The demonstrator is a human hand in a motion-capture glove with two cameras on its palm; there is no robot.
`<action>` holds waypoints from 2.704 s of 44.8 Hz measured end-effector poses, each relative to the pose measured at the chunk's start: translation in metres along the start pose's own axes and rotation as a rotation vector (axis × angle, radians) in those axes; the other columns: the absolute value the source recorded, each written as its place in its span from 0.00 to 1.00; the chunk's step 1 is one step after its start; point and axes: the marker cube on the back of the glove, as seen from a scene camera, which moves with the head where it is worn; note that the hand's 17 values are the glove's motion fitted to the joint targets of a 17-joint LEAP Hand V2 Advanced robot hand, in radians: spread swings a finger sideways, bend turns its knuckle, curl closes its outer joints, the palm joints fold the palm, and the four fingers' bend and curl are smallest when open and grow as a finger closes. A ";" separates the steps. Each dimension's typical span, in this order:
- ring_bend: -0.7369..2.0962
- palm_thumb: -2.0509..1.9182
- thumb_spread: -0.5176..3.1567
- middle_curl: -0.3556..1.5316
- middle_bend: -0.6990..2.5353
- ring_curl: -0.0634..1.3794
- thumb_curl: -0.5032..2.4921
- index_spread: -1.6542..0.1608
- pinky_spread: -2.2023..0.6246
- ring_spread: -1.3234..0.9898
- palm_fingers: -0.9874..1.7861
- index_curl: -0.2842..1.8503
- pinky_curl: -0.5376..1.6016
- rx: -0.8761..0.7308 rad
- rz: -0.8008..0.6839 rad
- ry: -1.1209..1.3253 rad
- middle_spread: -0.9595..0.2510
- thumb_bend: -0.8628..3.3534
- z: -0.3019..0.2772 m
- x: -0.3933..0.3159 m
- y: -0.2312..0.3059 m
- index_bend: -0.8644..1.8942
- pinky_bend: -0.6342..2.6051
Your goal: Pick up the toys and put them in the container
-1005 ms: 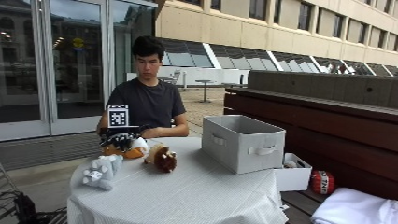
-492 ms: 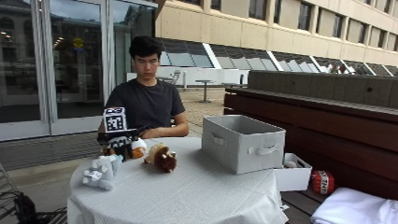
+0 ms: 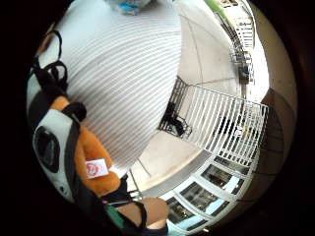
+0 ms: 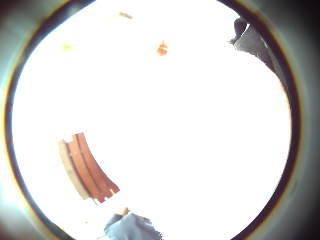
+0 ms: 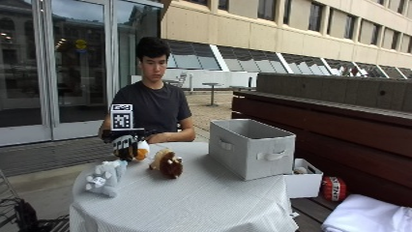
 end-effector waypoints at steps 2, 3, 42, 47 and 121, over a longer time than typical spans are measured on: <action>0.57 0.79 0.49 0.48 0.44 0.36 0.36 0.81 0.59 0.41 0.83 0.43 0.43 -0.008 -0.001 0.002 0.59 0.37 -0.004 0.000 -0.003 0.49 0.40; 0.57 0.79 0.50 0.48 0.45 0.36 0.36 0.81 0.59 0.41 0.83 0.44 0.43 -0.015 0.002 0.003 0.60 0.38 -0.006 0.000 -0.004 0.49 0.40; 0.66 0.69 0.32 0.50 0.46 0.38 0.43 0.72 0.61 0.38 0.70 0.39 0.44 0.418 -0.070 0.037 0.45 0.25 -0.262 -0.162 -0.037 0.34 0.48; 0.66 0.69 0.31 0.51 0.46 0.38 0.43 0.72 0.61 0.38 0.70 0.38 0.44 0.473 -0.087 0.048 0.44 0.25 -0.277 -0.197 -0.043 0.35 0.48; 0.39 0.50 0.42 0.44 0.28 0.22 0.32 0.75 0.76 0.49 0.30 0.26 0.41 0.376 -0.200 0.112 0.73 0.19 -0.257 -0.292 -0.072 0.34 0.49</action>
